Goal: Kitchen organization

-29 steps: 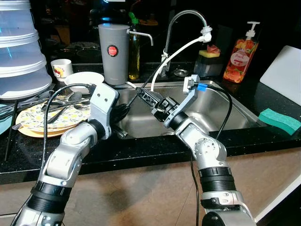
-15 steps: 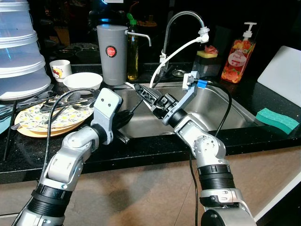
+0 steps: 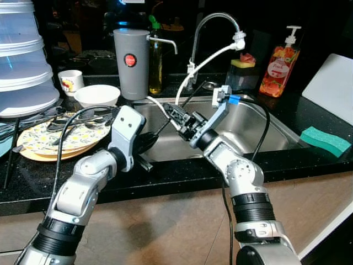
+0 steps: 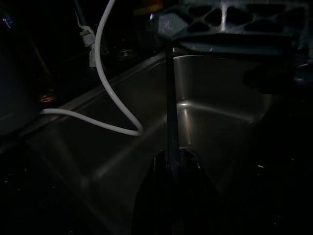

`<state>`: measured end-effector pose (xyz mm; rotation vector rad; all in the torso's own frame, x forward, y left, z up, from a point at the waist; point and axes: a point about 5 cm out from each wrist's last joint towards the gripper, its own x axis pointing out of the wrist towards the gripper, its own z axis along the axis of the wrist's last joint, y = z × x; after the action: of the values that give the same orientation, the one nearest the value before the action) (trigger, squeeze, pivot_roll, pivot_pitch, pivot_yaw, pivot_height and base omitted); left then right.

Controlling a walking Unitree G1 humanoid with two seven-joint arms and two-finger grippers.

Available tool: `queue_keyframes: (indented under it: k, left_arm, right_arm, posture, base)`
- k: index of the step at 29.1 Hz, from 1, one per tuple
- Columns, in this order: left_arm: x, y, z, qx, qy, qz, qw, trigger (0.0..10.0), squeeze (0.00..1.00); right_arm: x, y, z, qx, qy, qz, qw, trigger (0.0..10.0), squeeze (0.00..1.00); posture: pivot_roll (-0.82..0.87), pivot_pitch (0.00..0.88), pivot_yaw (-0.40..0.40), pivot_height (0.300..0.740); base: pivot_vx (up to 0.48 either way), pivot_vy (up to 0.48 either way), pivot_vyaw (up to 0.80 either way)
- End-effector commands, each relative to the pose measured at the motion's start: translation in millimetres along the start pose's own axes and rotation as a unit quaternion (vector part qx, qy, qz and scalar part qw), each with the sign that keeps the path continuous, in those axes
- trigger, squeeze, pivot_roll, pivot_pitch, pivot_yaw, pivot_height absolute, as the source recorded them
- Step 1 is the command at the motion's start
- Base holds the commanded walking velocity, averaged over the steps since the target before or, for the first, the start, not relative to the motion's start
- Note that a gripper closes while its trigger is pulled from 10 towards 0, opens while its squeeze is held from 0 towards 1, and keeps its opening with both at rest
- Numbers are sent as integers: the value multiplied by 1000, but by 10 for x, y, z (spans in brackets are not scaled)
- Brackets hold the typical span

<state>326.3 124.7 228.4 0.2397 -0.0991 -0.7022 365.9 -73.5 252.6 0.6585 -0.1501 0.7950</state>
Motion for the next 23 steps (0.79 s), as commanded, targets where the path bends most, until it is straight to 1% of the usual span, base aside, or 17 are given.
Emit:
queue_keyframes:
  k: [1, 12, 13, 15, 21, 23]
  left_arm:
    - [-13, -31, -1, 1, 2, -9, 1000, 0, 0]
    - [-13, -8, -4, 4, 5, -4, 1000, 0, 0]
    - [-13, 11, -3, -4, 4, 2, 1000, 10000, 1000]
    - [-15, 32, -7, -15, 6, 8, 1000, 10000, 1000]
    - [-20, 51, -16, -12, 10, 16, 1000, 10000, 1000]
    - [-38, 128, -52, 1, 22, 52, 998, 10000, 1000]
  right_arm:
    - [12, -13, 35, -7, -6, -5, 1000, 0, 0]
    - [38, -30, 57, -5, -16, -13, 1000, 0, 0]
    - [41, -54, 78, -4, -25, -23, 999, 0, 0]
    - [45, -85, 103, -2, -35, -36, 999, 0, 0]
    - [41, -122, 141, -3, -49, -47, 998, 0, 0]
    - [14, -225, 222, -8, -75, -78, 994, 0, 0]
  posture:
    - [25, 13, -44, 740]
    - [30, 7, -48, 740]
    - [30, 6, -48, 740]
    - [29, 6, -47, 740]
    - [29, 2, -47, 740]
    - [28, 0, -47, 740]
  base:
    - [0, 0, 0]
    - [0, 0, 0]
    - [0, 0, 0]
    - [0, 0, 0]
    - [0, 0, 0]
    - [0, 0, 0]
